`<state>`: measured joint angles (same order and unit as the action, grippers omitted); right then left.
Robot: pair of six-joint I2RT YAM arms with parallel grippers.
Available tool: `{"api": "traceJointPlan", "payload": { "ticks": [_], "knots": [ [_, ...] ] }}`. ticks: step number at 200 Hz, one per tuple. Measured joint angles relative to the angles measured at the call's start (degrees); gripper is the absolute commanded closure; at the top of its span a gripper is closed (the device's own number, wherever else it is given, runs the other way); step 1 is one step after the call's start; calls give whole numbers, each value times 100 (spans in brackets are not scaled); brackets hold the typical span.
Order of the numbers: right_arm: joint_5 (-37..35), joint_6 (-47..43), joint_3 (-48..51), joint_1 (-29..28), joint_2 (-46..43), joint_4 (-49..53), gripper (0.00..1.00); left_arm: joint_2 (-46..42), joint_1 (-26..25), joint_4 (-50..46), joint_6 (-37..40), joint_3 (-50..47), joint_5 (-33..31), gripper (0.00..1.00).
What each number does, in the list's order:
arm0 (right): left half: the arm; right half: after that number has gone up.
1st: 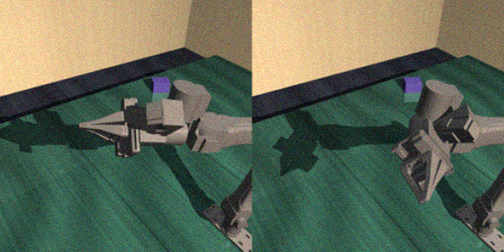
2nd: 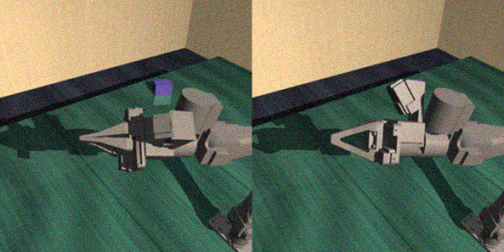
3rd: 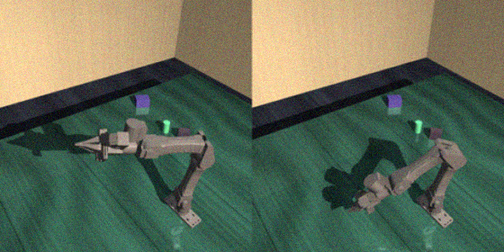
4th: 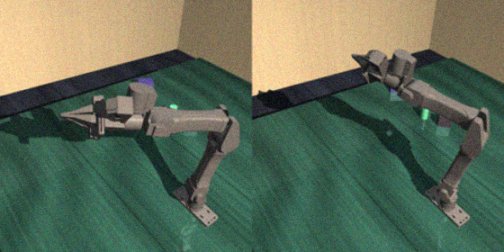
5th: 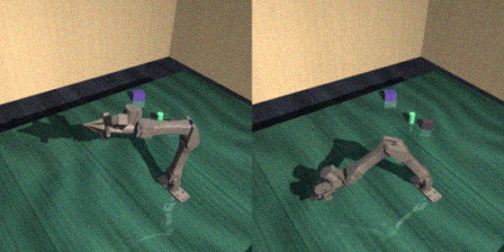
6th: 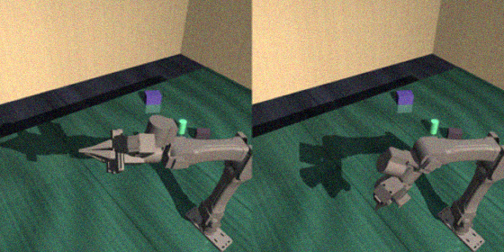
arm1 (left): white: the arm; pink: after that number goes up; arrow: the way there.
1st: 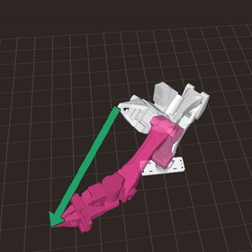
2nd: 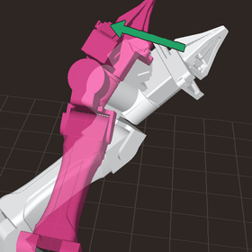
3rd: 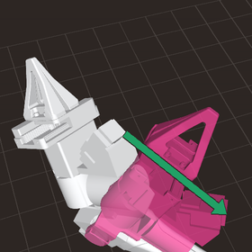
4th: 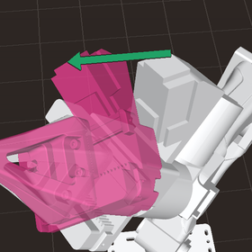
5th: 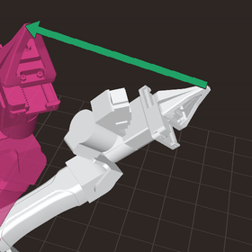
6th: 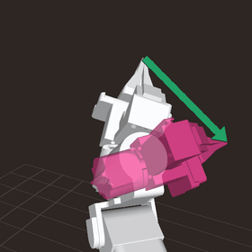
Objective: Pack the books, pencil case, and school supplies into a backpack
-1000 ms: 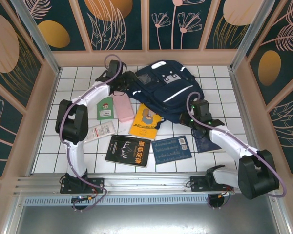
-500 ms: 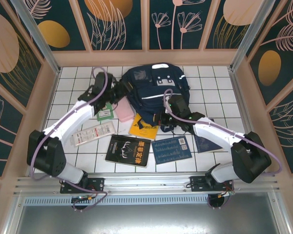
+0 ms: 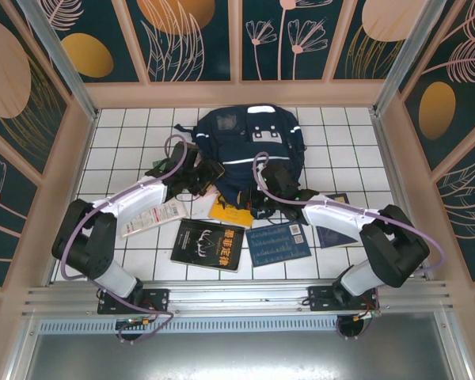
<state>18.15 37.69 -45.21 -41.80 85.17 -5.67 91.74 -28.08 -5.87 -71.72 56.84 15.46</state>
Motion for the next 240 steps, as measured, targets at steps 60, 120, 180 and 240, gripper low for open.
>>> {"api": "traceJointPlan", "payload": {
  "ticks": [60,120,180,240],
  "knots": [
    [46,85,96,-98,236,-485,100,525,-39,275,-232,249,74,66],
    [-46,125,114,-109,415,-629,100,868,-44,256,-168,407,33,100],
    [-634,-94,114,-181,345,-160,100,822,-98,-334,210,944,-350,100],
    [-894,-271,208,9,-339,424,100,560,-33,-603,573,1231,-634,100]
  ]
}}
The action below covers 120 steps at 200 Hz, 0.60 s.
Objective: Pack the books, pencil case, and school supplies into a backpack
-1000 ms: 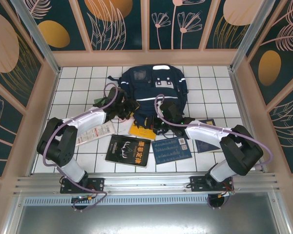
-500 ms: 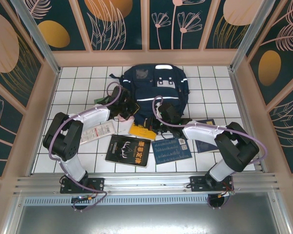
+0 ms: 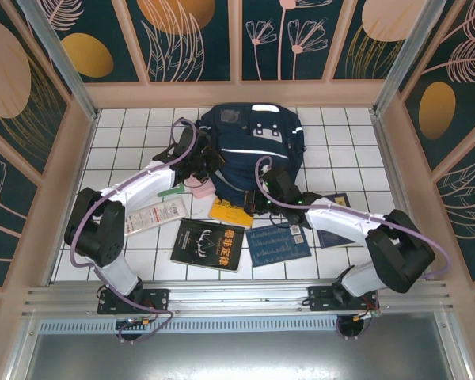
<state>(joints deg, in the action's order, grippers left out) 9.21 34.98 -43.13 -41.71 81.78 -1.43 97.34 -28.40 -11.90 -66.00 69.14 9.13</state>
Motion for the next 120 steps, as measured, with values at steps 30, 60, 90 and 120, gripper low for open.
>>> {"api": "traceJointPlan", "payload": {
  "ticks": [30,60,90,120],
  "knots": [
    [-7,-61,133,267,-212,289,100,-50,63,-74,136,0,-28,100],
    [111,-160,293,721,-485,516,100,-219,177,-168,238,2,-37,100],
    [243,-251,323,1196,-597,595,100,-398,297,-284,332,52,4,100],
    [341,-321,323,1668,-597,605,100,-426,339,-389,474,223,85,100]
  ]
}}
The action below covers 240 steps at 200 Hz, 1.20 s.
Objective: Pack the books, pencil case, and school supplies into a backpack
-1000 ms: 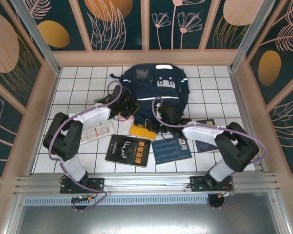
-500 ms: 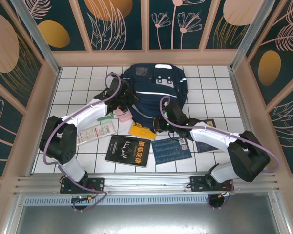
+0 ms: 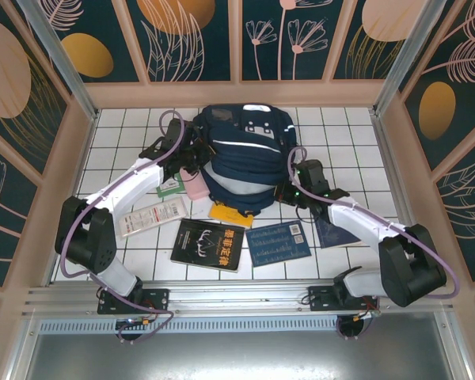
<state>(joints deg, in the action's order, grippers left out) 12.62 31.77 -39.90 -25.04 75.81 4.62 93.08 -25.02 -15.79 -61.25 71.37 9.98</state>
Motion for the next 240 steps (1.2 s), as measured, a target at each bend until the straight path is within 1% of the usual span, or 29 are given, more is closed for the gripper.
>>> {"api": "traceJointPlan", "payload": {
  "ticks": [59,118,129,133,143,150,172,190,204,223,240],
  "knots": [
    [260,-35,-238,758,450,-7,100,-9,87,-140,203,107,177,100],
    [704,-72,-660,1165,1008,-11,100,-33,219,-234,363,138,323,100],
    [817,-109,-695,1178,1027,-28,100,-33,245,-273,411,179,326,71],
    [859,-109,-697,1178,1027,-37,100,-33,256,-302,450,208,326,64],
    [988,-105,-697,1178,1027,-76,100,-33,273,-380,481,275,308,53],
    [1051,-83,-697,1176,1027,-114,100,-55,302,-433,511,323,299,48],
    [1169,76,-627,1119,940,-216,100,-192,400,-455,678,365,234,43],
    [1213,260,-448,946,715,-267,100,-289,439,-564,879,398,175,42],
    [1266,380,-372,813,520,-267,100,-284,398,-798,1241,575,61,42],
    [1305,466,-363,658,337,-264,100,-282,83,-1137,2127,975,-374,42],
    [1346,459,-363,584,282,-260,100,-282,-457,-1207,3071,1268,-540,41]
  ]
}}
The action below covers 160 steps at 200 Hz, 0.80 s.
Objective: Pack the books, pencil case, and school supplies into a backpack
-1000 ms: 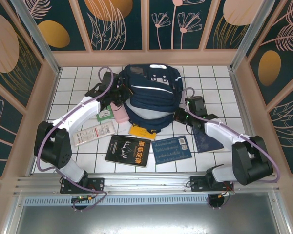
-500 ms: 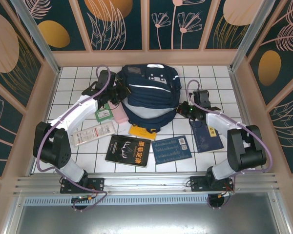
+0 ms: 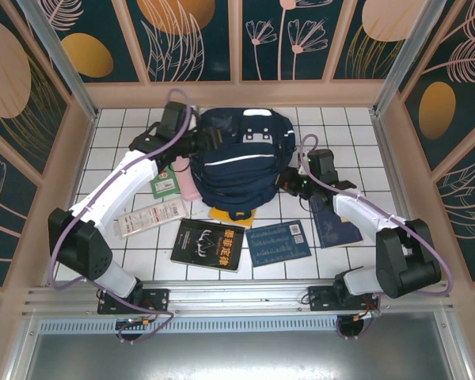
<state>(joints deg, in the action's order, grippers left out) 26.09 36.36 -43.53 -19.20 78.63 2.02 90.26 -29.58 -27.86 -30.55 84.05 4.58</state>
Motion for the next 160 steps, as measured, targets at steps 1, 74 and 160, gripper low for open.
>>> {"api": "traceJointPlan", "payload": {
  "ticks": [1,74,160],
  "knots": [
    [2,0,0,0,0,0,100,0,-26,-2,46,9,-4,41],
    [236,-28,0,-151,2,13,100,1104,-1427,-221,2527,44,-254,38],
    [269,-20,33,-153,33,-15,100,1523,-1462,-195,3145,-15,-7,30]
  ]
}}
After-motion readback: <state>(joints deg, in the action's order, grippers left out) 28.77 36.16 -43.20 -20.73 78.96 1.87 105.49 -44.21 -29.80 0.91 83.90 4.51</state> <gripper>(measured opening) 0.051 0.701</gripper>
